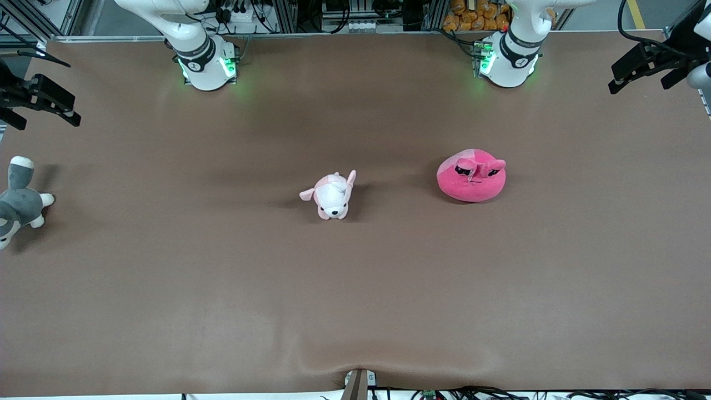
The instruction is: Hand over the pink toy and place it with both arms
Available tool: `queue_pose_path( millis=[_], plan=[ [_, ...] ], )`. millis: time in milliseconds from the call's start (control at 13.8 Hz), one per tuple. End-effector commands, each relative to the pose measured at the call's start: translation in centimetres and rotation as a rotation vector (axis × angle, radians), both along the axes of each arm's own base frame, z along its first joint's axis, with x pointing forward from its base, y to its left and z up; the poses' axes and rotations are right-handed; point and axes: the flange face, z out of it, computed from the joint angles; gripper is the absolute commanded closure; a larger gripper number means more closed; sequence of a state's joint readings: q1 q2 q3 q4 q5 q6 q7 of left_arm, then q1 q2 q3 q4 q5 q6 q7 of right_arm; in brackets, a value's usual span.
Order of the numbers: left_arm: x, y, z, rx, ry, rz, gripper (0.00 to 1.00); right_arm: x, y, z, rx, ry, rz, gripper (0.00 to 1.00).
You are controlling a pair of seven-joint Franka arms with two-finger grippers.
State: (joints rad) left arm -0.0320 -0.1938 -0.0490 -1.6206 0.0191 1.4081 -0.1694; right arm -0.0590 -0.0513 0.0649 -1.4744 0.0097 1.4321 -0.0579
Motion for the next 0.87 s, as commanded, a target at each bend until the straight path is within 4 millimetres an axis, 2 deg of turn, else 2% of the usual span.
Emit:
queue_pose_path(
  millis=[0,798],
  plan=[
    [-0.05,-0.17,0.31,0.007,0.008,0.013,0.00,-0.01,-0.33,0.38,0.012,0.001,0.010,0.00],
    [-0.60,-0.49,-0.33,0.014,0.064,0.005,0.00,-0.02,-0.33,0.37,0.012,0.003,0.010,0.00]
  ],
)
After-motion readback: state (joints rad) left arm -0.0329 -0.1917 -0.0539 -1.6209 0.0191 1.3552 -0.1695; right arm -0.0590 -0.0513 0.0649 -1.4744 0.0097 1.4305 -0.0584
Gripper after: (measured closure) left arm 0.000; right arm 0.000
